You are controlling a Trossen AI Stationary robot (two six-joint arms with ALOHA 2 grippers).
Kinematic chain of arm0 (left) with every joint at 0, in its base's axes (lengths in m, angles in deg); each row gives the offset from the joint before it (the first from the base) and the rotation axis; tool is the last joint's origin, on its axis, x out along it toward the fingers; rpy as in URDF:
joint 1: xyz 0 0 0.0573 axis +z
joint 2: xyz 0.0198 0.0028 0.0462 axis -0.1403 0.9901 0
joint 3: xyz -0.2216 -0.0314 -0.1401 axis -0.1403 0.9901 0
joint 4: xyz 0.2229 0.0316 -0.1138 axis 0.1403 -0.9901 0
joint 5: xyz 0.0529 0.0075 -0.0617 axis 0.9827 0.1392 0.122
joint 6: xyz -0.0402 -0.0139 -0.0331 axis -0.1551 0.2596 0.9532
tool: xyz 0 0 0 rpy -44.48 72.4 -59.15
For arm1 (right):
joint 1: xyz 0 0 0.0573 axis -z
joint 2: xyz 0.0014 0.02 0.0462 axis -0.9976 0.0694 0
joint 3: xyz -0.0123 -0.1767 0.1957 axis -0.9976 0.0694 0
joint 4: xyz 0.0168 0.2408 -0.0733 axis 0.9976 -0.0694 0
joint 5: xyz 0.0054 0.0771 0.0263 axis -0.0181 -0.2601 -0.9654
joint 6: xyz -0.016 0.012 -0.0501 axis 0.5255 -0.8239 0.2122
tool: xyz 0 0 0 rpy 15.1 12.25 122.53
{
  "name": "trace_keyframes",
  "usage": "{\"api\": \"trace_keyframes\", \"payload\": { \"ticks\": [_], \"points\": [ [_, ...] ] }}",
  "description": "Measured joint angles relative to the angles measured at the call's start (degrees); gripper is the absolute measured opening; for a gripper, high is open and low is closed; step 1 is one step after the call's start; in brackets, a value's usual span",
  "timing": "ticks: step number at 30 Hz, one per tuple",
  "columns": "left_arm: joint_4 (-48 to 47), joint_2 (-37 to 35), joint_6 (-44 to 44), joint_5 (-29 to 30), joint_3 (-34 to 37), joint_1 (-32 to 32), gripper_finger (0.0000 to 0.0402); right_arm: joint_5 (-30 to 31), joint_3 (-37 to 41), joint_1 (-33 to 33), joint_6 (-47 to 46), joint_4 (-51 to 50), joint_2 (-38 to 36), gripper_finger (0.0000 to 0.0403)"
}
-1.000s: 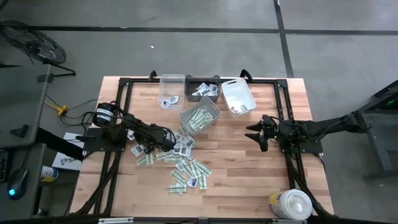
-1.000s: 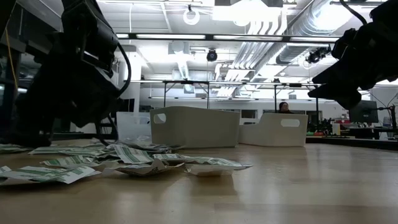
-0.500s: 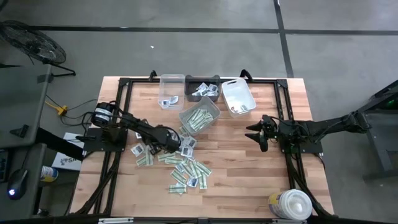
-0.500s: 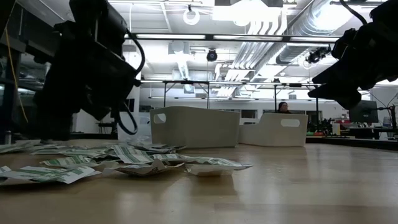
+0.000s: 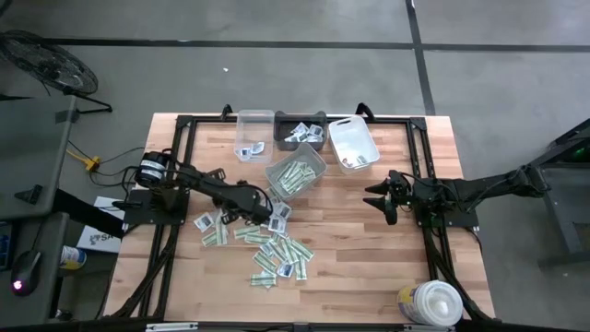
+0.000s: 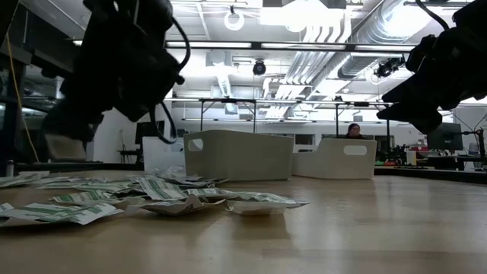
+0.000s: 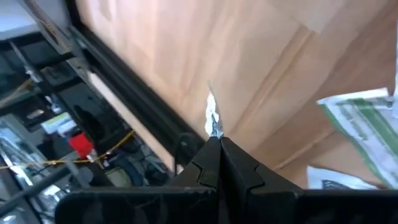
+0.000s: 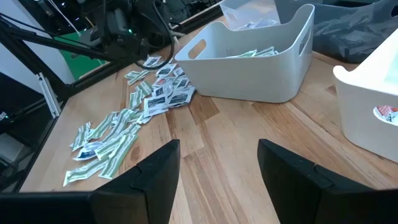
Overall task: Pick & Place First Aid Supplies
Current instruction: Put the towelette pack into the black bin
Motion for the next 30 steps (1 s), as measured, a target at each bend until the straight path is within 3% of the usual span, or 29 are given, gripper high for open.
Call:
{"api": "trace_keyframes", "payload": {
  "ticks": [4,14,26,30],
  "points": [
    [-4.04,-0.01,-0.63,2.71,-3.62,0.04,0.0000,0.00,0.00,-0.01,0.00,0.00,0.02,0.0208],
    [-3.98,-2.25,-8.91,8.59,-10.53,3.12,0.0000,0.00,0.00,-0.01,0.01,0.02,0.01,0.0208],
    [-3.77,-2.12,-25.33,17.83,-22.90,10.49,0.0000,0.00,0.00,-0.01,0.00,0.00,0.00,0.0208],
    [1.42,-2.13,-34.65,19.89,-27.33,13.79,0.0000,0.00,0.00,-0.01,0.01,0.00,0.01,0.0208]
  ]
}}
